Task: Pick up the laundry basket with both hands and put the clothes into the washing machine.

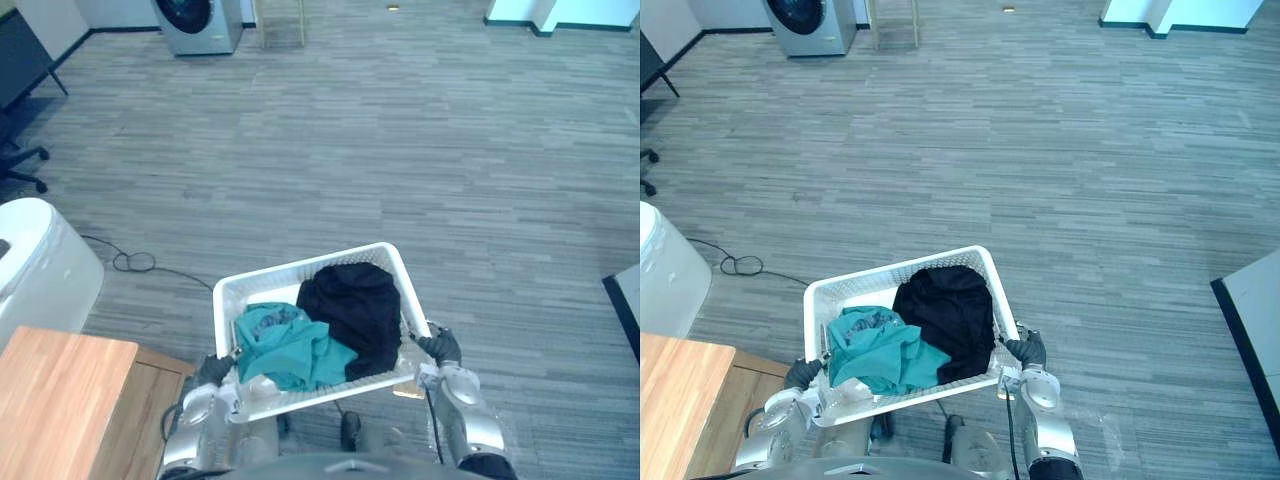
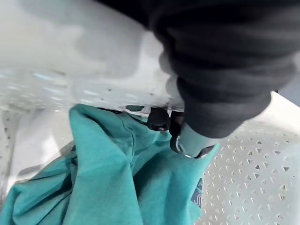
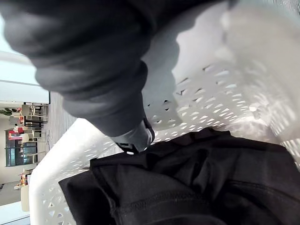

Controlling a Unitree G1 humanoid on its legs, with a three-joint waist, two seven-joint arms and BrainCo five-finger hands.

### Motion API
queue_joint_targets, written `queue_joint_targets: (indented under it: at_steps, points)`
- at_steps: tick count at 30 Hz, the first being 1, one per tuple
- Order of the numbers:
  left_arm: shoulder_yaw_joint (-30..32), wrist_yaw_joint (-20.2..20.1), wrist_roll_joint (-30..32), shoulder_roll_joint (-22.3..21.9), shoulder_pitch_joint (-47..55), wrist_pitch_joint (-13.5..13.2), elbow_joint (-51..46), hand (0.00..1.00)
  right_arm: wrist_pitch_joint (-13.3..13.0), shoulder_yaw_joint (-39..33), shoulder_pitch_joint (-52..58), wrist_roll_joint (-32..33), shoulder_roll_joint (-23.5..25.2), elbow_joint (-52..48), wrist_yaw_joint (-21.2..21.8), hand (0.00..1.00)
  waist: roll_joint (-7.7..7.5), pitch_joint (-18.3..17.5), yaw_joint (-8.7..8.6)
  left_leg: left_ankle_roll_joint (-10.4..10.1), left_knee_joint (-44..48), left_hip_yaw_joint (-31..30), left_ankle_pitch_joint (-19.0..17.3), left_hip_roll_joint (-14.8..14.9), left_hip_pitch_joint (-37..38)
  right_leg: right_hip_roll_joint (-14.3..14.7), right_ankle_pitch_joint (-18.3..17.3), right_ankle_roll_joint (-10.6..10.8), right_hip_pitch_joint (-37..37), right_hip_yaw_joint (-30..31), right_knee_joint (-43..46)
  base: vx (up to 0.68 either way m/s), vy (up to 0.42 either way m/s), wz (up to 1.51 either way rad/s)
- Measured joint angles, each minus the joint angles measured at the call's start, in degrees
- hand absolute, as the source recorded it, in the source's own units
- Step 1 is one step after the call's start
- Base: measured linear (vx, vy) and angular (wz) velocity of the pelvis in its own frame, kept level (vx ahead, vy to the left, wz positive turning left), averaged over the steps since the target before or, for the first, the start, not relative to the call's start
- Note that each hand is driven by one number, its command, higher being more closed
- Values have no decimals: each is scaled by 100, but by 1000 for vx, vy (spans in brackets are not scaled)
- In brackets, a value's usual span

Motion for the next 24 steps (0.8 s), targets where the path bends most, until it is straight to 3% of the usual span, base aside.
queue_joint_targets:
  at_steps: [1,2,3,4,5,6,7,8,9,10,11,12,14,15,16,17,18,19,21,22,23,24]
  points:
    - [35,11,1,18,10,-2,20,100,9,23,-32,-12,35,29,-2,100,20,-59,64,85,-1,-82,396,-73,102,-68,-77,118,46,227,63,349,285,-94]
    - [64,22,0,42,140,-27,12,100,15,94,-36,-27,74,69,-5,100,-201,-175,140,295,15,-22,573,-269,117,-259,-212,318,-125,467,273,367,282,-98]
    - [85,31,-4,64,217,-50,11,100,6,141,-49,-43,113,129,-4,100,-241,-272,169,351,29,67,590,-367,133,-367,-290,438,-201,541,414,298,213,-77]
    - [77,56,-5,89,245,-50,17,100,2,141,-48,-57,166,231,-6,100,-428,-347,125,465,78,179,535,-537,165,-562,-428,659,-337,543,863,403,213,-22]
    - [6,63,-2,247,194,-10,116,100,4,115,7,-58,303,352,-12,100,-674,-355,39,766,283,278,302,-858,293,-830,-482,842,-604,573,2463,411,191,3]
    - [6,64,3,289,193,19,139,100,6,113,7,-57,344,435,-16,100,-739,-364,22,844,367,315,190,-947,362,-917,-415,940,-690,648,3064,503,195,9]
    - [9,71,5,354,195,43,138,100,9,127,13,-55,387,479,-8,100,-847,-314,30,1002,497,400,12,-1122,598,-1053,-34,1137,-844,620,3887,398,126,0]
    - [13,81,0,408,192,52,136,100,9,125,26,-56,418,482,-6,100,-852,-271,11,1086,581,403,-161,-1229,800,-1187,400,1240,-935,563,4353,505,157,6]
    - [-2,92,4,407,242,99,129,100,9,123,86,-57,431,525,-6,100,-809,-253,-20,1207,599,374,-341,-1283,1107,-1259,1245,1118,-1049,492,4865,424,123,15]
    - [-25,99,8,405,277,136,101,100,10,119,119,-58,424,547,-4,100,-761,-225,-40,1230,571,333,-402,-1272,1295,-1245,1769,997,-1107,480,5091,446,102,16]
    - [-90,128,6,433,380,165,-10,100,14,125,174,-59,460,540,12,100,-705,-185,-33,1291,516,283,-567,-1257,1584,-1195,1764,750,-1366,474,5618,399,49,7]
    - [-93,169,13,434,380,170,-43,100,14,107,199,-61,507,485,0,100,-661,-159,-45,1306,513,216,-748,-1208,1808,-1092,1096,471,-1730,348,5938,380,30,9]
    - [-119,172,13,431,380,179,-128,100,22,79,303,-61,516,284,0,100,-546,-64,-133,1252,438,73,-903,-1153,2208,-1024,498,382,-2119,4,5513,333,4,30]
    - [-151,171,13,433,379,192,-177,100,25,34,374,-56,543,195,2,100,-537,-61,-173,1241,395,27,-959,-1144,2331,-1032,419,386,-2209,-97,5171,500,-20,57]
    - [-245,171,12,434,365,189,-323,100,21,-64,509,-57,600,-107,-8,100,-498,-47,-238,1162,362,-96,-1142,-1114,2605,-1053,351,385,-2292,-353,3848,442,-36,49]
    - [-273,170,12,433,354,188,-358,100,26,-89,550,-57,601,-215,-11,100,-467,-56,-257,1119,364,-126,-1239,-1074,2690,-1050,418,369,-2253,-475,3044,544,-69,37]
    - [-325,166,12,430,335,187,-413,100,29,-103,651,-55,608,-391,-11,100,-428,-107,-217,990,341,-152,-1423,-1031,2818,-1024,687,371,-2233,-597,1683,513,-108,15]
    - [-323,162,14,433,310,186,-417,100,28,-104,733,-56,637,-520,-13,100,-493,-196,-205,837,236,-228,-1587,-1018,3041,-1021,1021,397,-2195,-553,715,550,-138,16]
    - [-338,147,44,428,328,202,-402,100,32,-114,880,-57,625,-604,-21,100,-518,-336,-261,639,-25,-376,-1759,-910,3418,-999,1311,382,-2177,-425,396,610,-206,39]
    - [-340,113,86,311,368,249,-360,100,43,-181,967,-61,581,-626,-18,100,-362,-472,-331,519,-170,-439,-1793,-641,3702,-850,1560,347,-2188,-549,880,735,-271,63]
    - [-346,69,128,246,363,259,-341,100,44,-239,1017,-62,601,-640,-17,100,-373,-556,-432,442,138,-425,-1771,-500,3667,-816,1709,211,-2201,-627,1208,863,-344,56]
    - [-365,22,165,87,389,285,-327,100,48,-287,1031,-62,482,-651,-8,100,-139,-649,-438,211,843,-410,-1634,-211,3434,-673,1323,54,-2186,-830,1555,555,-249,32]
